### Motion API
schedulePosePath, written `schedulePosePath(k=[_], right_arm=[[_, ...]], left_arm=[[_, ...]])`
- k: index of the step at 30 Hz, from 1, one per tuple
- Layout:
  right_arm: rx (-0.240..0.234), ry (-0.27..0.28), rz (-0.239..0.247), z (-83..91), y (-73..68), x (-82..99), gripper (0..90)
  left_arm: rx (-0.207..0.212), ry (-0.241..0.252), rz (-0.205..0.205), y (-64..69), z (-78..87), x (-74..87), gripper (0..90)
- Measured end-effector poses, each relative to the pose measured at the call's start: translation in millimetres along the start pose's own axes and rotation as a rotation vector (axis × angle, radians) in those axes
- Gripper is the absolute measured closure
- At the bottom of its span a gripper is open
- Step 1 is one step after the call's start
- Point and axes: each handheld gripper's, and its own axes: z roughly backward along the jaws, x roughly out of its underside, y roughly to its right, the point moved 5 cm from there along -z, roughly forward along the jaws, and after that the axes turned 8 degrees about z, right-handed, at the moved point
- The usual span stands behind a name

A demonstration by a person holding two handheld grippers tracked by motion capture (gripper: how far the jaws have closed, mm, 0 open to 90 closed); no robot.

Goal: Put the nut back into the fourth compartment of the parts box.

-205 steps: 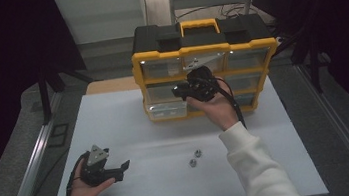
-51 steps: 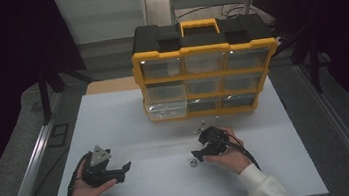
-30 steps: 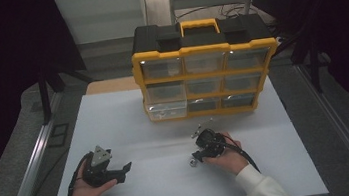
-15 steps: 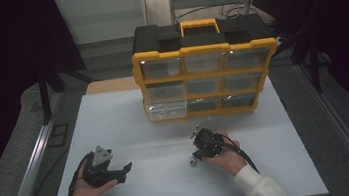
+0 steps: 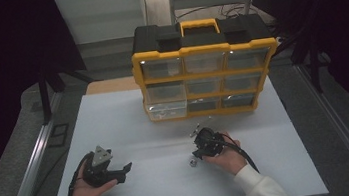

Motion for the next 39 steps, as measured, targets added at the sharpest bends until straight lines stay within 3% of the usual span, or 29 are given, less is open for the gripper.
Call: schedulePosePath(k=[22,30,39], right_arm=[[-0.007,0.081,-0.031,19.8,6.5,-5.3,67.8],[-0.007,0.085,-0.034,21.2,7.4,-5.5,67.8],[0.003,0.138,-0.058,36.0,14.6,-8.0,67.9]], left_arm=[[-0.002,-0.006,-0.004,-0.1,-1.2,0.8,12.8],[-0.003,-0.014,-0.017,0.9,-2.6,1.8,12.4],[-0.001,-0.018,-0.013,0.4,-2.9,2.0,12.2]])
